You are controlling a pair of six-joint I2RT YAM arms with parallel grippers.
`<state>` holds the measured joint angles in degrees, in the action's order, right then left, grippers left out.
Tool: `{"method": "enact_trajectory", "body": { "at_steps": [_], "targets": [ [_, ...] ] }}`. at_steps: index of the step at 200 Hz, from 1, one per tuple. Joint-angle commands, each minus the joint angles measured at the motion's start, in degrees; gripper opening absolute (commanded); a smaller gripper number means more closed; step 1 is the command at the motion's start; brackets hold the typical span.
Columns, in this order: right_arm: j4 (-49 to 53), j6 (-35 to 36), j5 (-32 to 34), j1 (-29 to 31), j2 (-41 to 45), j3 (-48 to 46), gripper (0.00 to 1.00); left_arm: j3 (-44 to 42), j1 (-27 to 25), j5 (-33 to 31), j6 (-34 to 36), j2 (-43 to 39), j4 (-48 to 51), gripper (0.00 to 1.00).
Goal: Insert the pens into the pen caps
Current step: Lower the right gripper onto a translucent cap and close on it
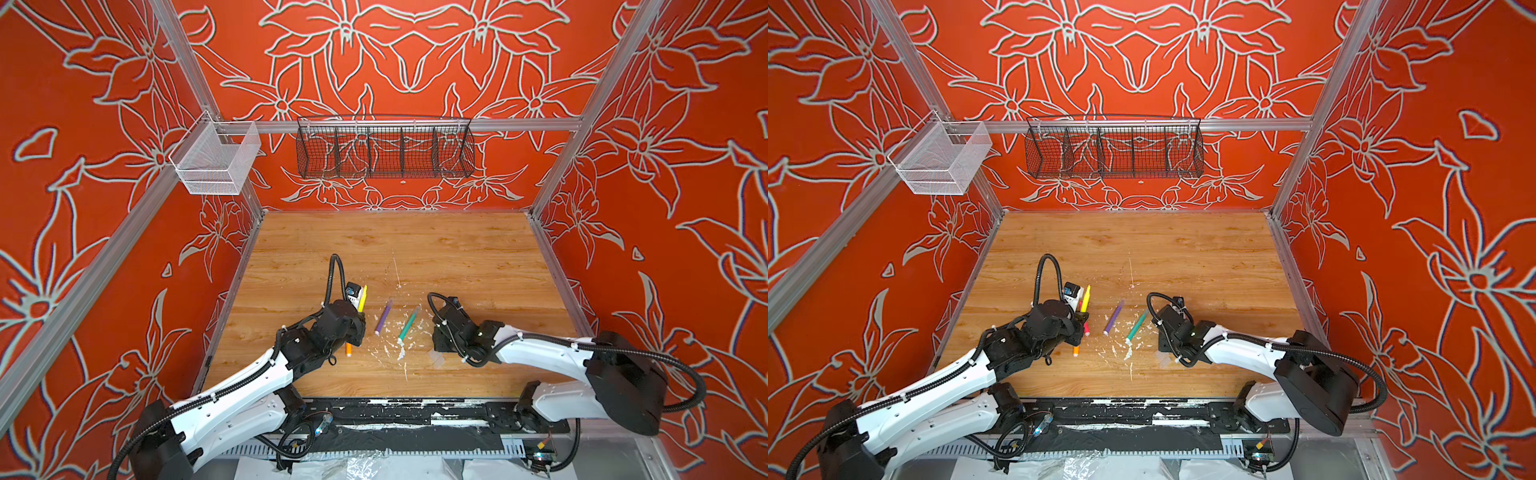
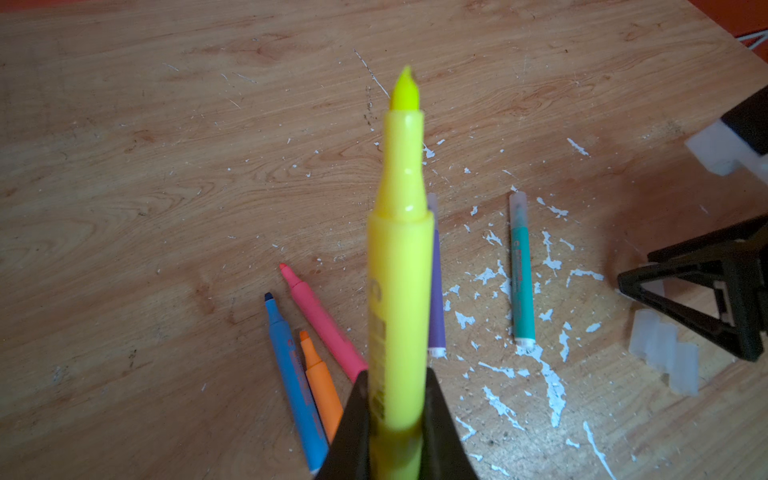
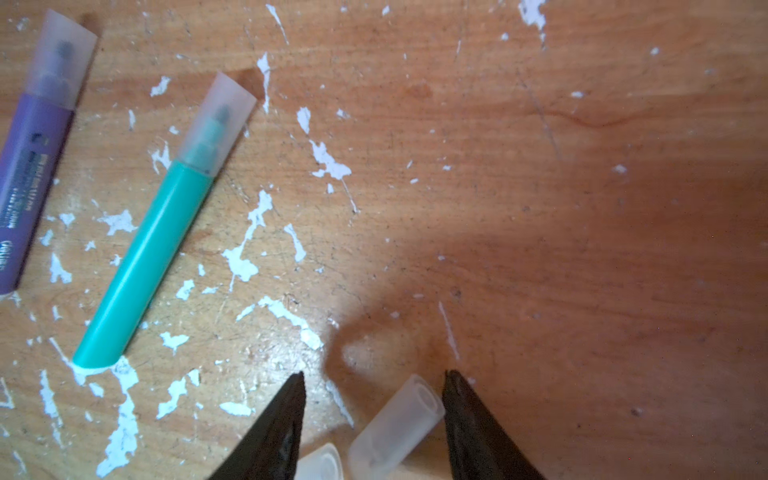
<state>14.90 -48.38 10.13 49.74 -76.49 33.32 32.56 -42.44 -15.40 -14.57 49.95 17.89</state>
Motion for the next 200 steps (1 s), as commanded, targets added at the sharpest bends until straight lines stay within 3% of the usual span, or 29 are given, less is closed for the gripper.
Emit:
{"method": "enact_trajectory", "body": {
  "at_steps": [1, 35, 84, 135, 200],
  "targets": [
    [3.9, 0.8, 3.8, 0.1, 0.3, 2.3, 0.55, -0.2, -0.1, -0.3, -0.4, 0.1, -0.9, 0.00],
    [10.5, 0.7, 8.4, 0.1, 1.5, 3.1, 0.55, -0.3, -0.1, -0.2, -0.4, -0.1, -0.9, 0.00],
    [10.3, 2.5, 3.5, 0.4, -0.3, 4.1, 0.55, -0.2, -0.1, -0.2, -0.4, -0.2, -0.8, 0.00],
    [12.2, 2.2, 3.0, 0.7, -0.9, 3.9, 0.51, -0.4, -0.1, -0.2, -0.4, -0.6, -0.8, 0.00],
    [11.8, 1.8, 1.3, 0.9, -0.8, 3.1, 0.36, -0.5, -0.1, 0.0, -0.3, -1.0, -0.8, 0.00]
  ]
}}
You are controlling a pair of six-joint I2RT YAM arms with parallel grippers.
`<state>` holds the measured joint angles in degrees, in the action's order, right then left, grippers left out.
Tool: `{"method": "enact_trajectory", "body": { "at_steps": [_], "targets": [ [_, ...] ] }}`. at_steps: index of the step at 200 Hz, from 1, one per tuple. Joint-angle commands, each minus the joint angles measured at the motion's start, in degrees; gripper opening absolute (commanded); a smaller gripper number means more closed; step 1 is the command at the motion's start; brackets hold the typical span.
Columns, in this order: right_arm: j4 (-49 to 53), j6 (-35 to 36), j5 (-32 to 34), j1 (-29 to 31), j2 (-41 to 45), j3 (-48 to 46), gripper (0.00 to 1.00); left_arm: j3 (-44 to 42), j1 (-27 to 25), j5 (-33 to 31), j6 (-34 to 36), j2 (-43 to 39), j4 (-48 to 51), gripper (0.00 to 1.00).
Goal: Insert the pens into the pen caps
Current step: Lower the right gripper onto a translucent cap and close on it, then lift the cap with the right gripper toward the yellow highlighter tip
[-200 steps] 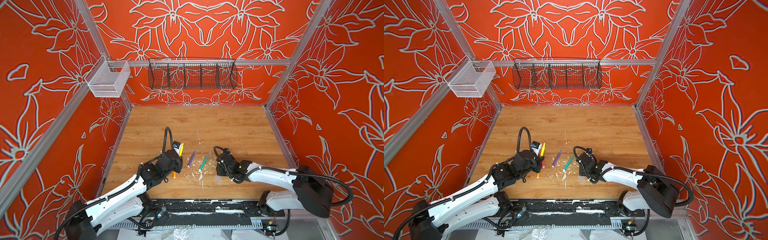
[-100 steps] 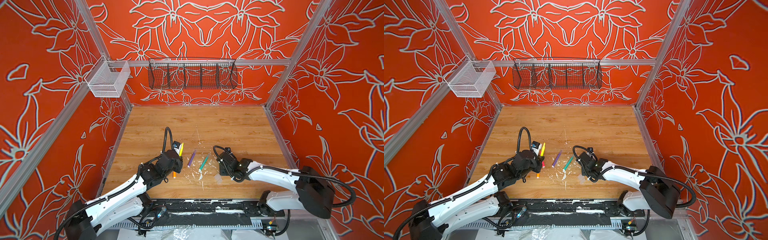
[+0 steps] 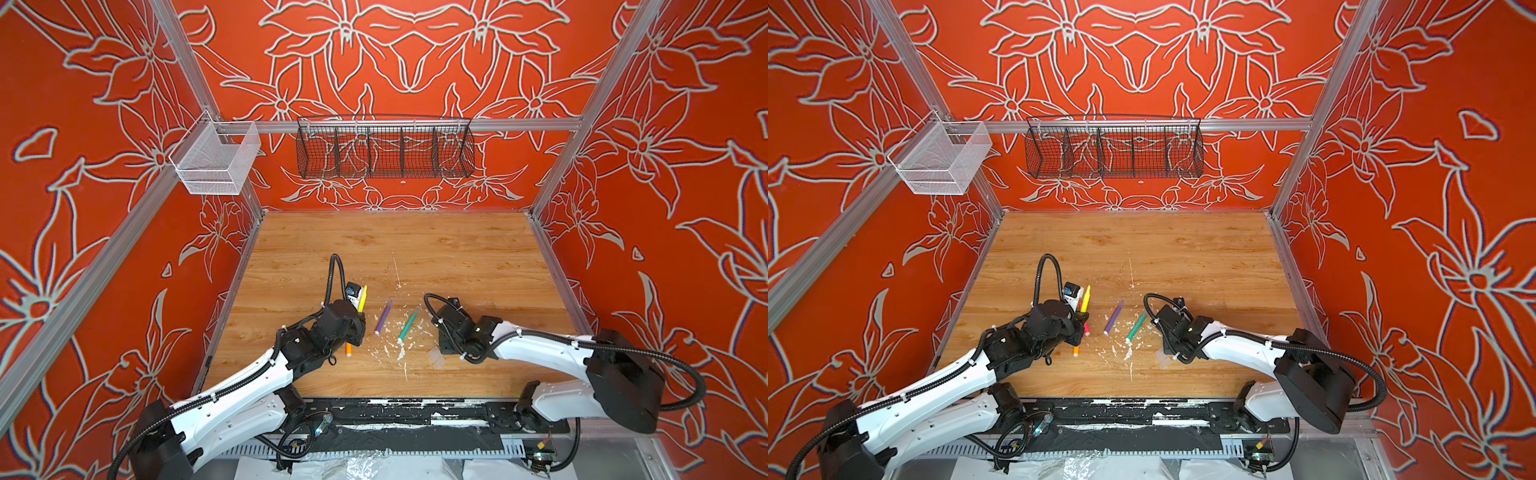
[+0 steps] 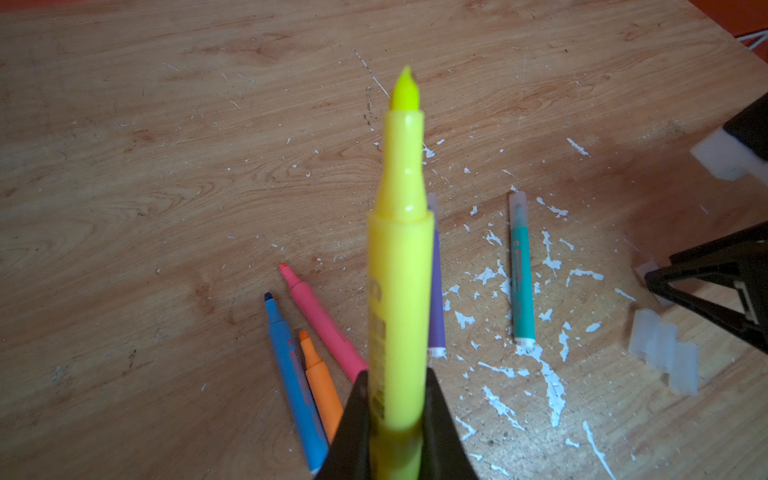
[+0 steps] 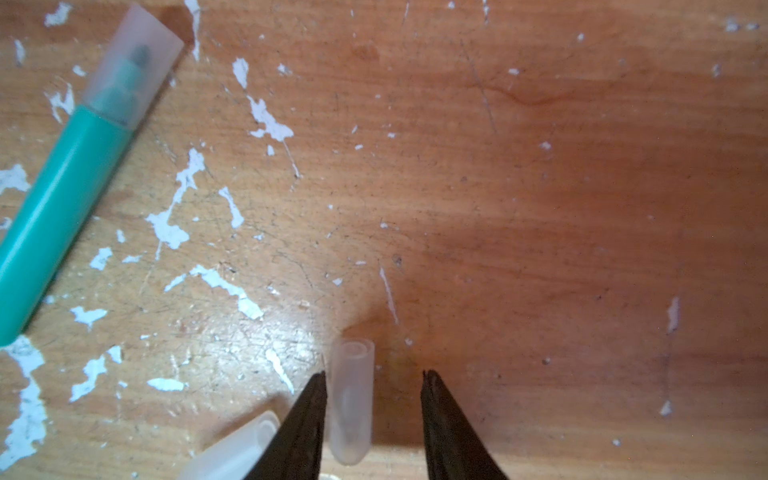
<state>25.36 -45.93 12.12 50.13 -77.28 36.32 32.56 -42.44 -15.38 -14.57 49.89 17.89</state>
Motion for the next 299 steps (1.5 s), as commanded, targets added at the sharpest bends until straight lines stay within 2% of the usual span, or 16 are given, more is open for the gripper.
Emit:
{"method": "enact_trajectory", "body": {
  "at_steps": [1, 72, 146, 169, 223, 237, 269, 299],
  "targets": [
    [1.4, -0.6, -0.7, 0.5, 0.0, 0.2, 0.36, -0.4, -0.1, -0.1, -0.4, -0.9, -0.8, 0.00],
    [0.9, 0.0, 0.3, 0.5, -5.5, 1.7, 0.35, -0.6, -0.1, 0.0, -0.4, -1.4, -0.8, 0.00],
    [0.0, -0.4, 0.1, 0.6, -6.7, 1.4, 0.19, -0.7, -0.1, 0.1, -0.4, -1.7, -0.7, 0.00],
    [-0.2, -0.6, 0.2, 0.5, -6.2, 1.3, 0.14, -0.7, -0.1, 0.3, -0.4, -1.6, -0.8, 0.00],
    [0.3, -1.1, 3.0, 0.5, -0.3, 0.8, 0.13, 0.4, -0.1, 1.4, -0.6, -2.4, 0.6, 0.00],
    [0.4, -1.1, 4.7, 0.5, 2.2, 1.1, 0.13, 1.4, -0.1, 3.5, -3.0, -3.2, 1.1, 0.00],
    [1.0, -1.2, 8.7, 0.5, 8.8, 3.3, 0.13, 3.2, -0.2, 16.2, -6.7, -2.3, -1.4, 0.00],
    [-1.0, -0.5, 11.5, 0.5, 16.9, 3.8, 0.13, 5.2, -1.9, 18.1, -9.5, 0.4, 0.1, 0.00]
  ]
}}
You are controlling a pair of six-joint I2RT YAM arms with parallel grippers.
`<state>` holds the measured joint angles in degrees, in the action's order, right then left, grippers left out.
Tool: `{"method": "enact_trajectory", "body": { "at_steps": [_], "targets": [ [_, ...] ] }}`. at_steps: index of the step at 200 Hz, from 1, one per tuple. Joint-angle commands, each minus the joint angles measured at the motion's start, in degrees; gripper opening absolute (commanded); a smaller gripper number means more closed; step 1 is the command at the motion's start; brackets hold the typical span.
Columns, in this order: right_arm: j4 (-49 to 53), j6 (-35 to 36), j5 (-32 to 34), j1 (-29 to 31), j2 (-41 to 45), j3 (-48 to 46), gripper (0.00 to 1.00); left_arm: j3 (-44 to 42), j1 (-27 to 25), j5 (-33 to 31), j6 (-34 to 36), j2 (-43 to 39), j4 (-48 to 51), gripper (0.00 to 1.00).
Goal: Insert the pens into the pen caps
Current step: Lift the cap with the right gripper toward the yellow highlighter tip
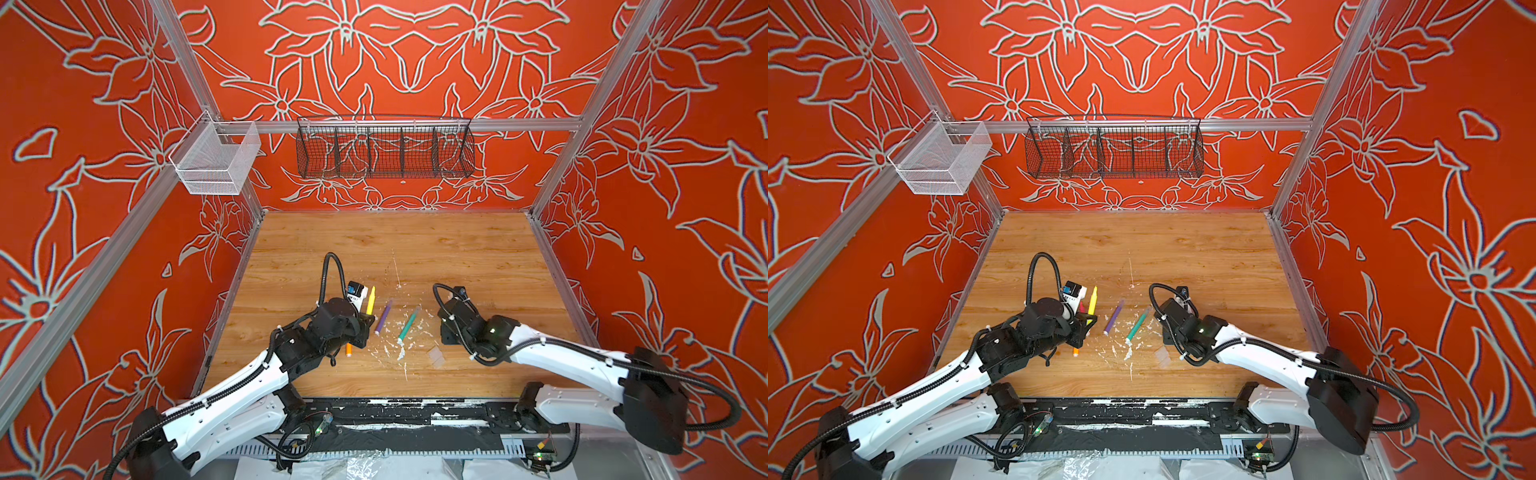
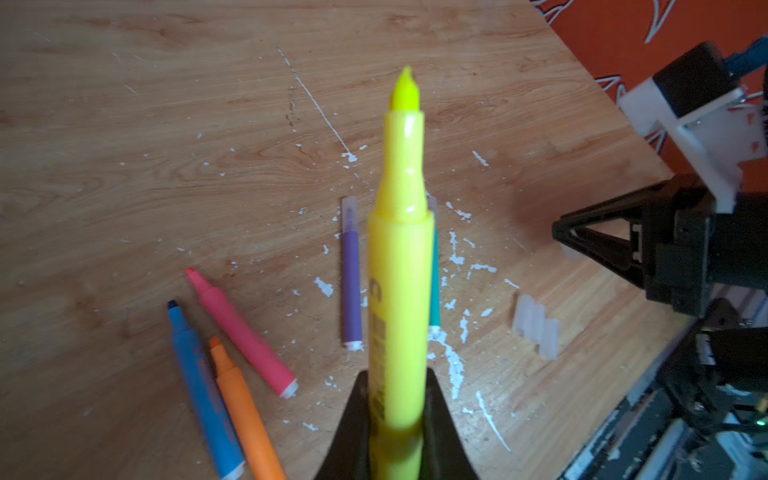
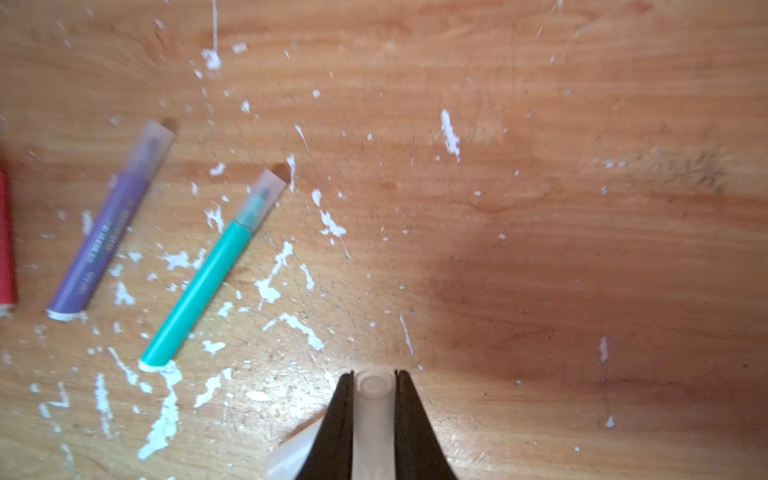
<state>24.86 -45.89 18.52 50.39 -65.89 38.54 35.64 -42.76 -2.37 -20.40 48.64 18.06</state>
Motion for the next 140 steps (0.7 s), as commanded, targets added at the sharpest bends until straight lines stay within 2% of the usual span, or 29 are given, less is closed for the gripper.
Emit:
{"method": "enact_trajectory", "body": {
  "at_steps": [1, 36, 78, 140],
  "targets": [
    [-0.6, -0.5, 5.3, 0.2, 5.7, 1.5, 0.13, 2.2, -1.7, 5.1, -3.7, 1.7, -0.2, 0.00],
    [-1.5, 0.6, 7.7, 0.2, 13.4, 2.8, 0.13, 2.4, -8.9, 3.0, -5.3, 3.0, -2.5, 0.00],
    [-6.2, 1.5, 7.8, 0.2, 21.3, 1.5, 0.13, 2.7, -14.9, 2.5, -6.2, 5.3, -6.9, 0.00],
    [-15.5, 0.3, 6.0, 0.2, 27.3, -2.1, 0.14, 4.9, -19.5, 2.0, -6.1, 14.0, -11.5, 0.00]
  ]
}}
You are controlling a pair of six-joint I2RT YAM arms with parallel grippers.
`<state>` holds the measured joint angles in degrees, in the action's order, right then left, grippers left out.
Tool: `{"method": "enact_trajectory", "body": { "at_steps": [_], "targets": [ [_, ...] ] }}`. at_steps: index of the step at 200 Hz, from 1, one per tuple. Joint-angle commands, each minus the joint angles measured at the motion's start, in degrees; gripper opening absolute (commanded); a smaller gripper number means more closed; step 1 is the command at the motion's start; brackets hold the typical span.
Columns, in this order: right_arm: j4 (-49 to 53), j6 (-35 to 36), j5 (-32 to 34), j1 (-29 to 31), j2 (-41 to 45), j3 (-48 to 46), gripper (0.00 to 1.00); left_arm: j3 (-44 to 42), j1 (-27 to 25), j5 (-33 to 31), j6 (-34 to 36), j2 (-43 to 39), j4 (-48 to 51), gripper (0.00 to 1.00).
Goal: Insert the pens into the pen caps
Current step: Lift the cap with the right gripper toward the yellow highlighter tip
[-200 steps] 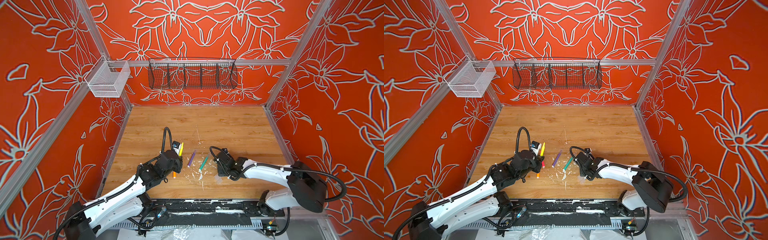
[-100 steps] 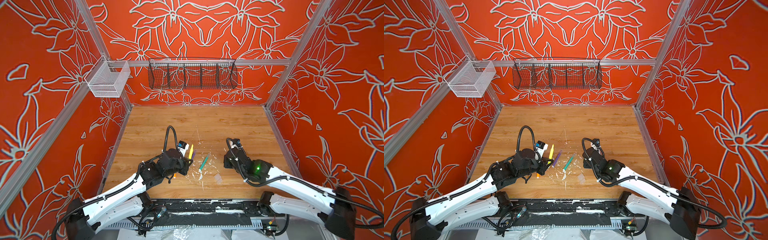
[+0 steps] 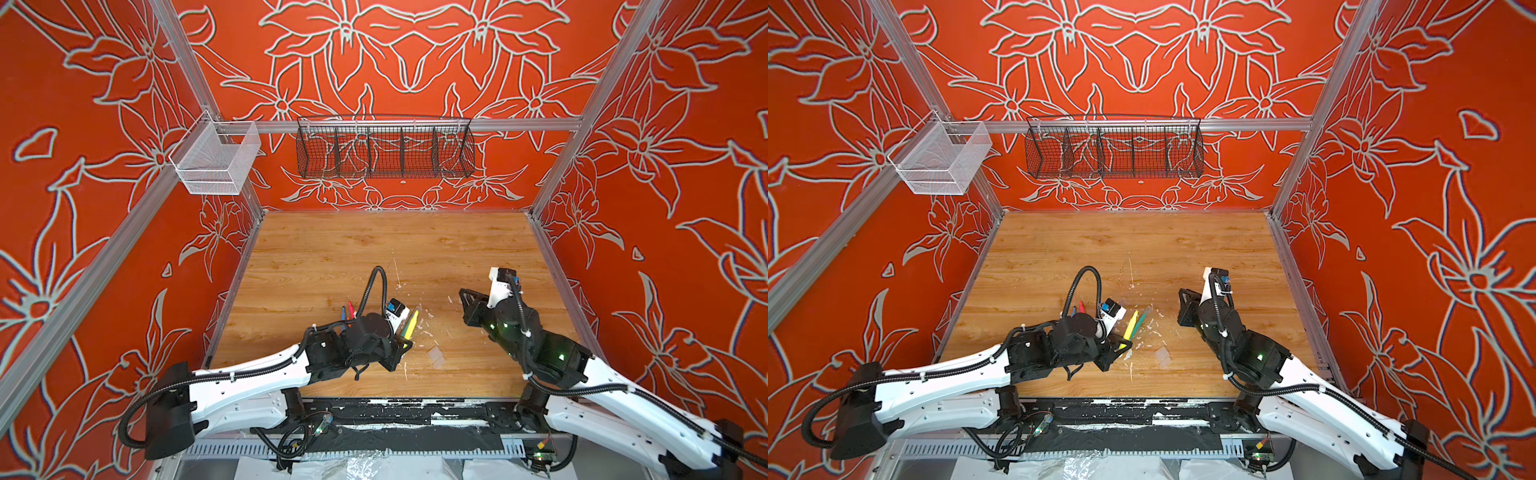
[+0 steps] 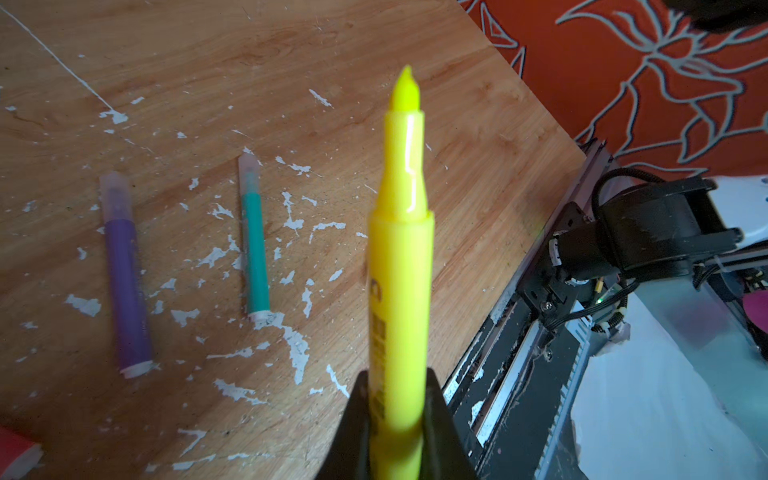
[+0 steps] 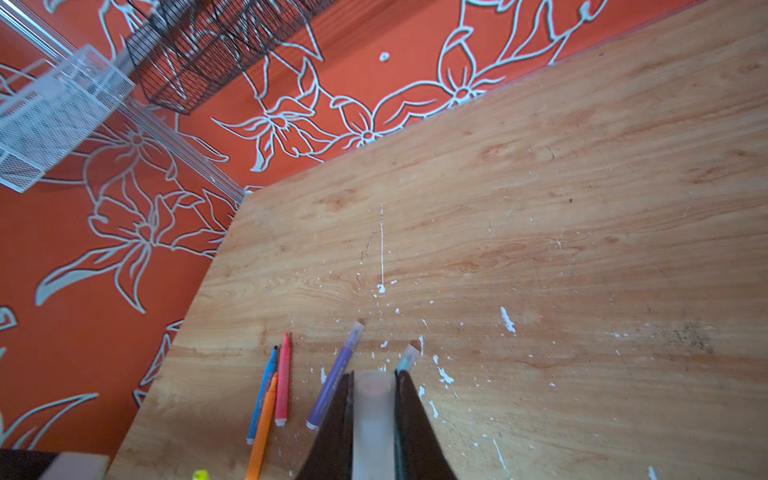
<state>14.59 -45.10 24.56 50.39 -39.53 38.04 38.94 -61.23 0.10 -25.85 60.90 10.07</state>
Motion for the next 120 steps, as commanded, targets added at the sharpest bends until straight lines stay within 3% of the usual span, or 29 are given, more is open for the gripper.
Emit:
{"method": "enact_trajectory", "body": {
  "at_steps": [1, 46, 120],
  "targets": [
    [-5.4, -0.5, 0.0, 0.2, 0.8, -1.6, 0.14, 1.6, -1.0, -0.5, -0.7, 1.8, -3.6, 0.00],
    [-10.1, -1.5, -4.1, -1.4, -0.9, -1.7, 0.14, 2.0, -1.7, 0.2, -0.7, 4.1, -5.4, 0.00],
    [-21.5, -8.6, -20.5, -10.1, -8.0, -4.4, 0.10, 2.5, -2.0, -0.2, -0.2, 5.3, -6.6, 0.00]
  ]
}}
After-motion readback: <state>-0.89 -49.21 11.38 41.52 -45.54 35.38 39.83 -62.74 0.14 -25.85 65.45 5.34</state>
